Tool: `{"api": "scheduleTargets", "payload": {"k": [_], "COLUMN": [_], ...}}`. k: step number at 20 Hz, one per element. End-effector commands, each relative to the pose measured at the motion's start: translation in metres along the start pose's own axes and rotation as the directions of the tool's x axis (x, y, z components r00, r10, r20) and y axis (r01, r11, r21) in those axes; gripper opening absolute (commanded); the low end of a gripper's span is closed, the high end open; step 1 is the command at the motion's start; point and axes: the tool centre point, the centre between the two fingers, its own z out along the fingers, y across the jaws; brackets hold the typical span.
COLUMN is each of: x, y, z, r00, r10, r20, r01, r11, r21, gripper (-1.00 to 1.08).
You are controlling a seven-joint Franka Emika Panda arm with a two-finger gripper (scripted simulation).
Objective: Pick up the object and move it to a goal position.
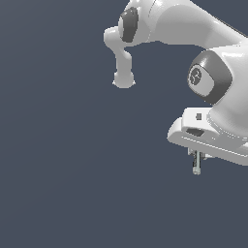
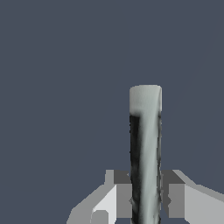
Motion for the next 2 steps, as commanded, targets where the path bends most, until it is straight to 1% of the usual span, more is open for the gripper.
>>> {"api": "scheduleTargets", "payload": {"k": [1,2], "x": [0.0005,0.0005], "y": [-0.0005,-0.0005], "z": [-0.0008,-0.0008], "r00": [1.000,1.000], "r10": [0.000,0.000], "r20": [0.000,0.000], "r01": [0.000,0.000], "r11": [1.000,1.000], "r21": [0.000,0.000], "gripper": [-1.00,-1.00]}}
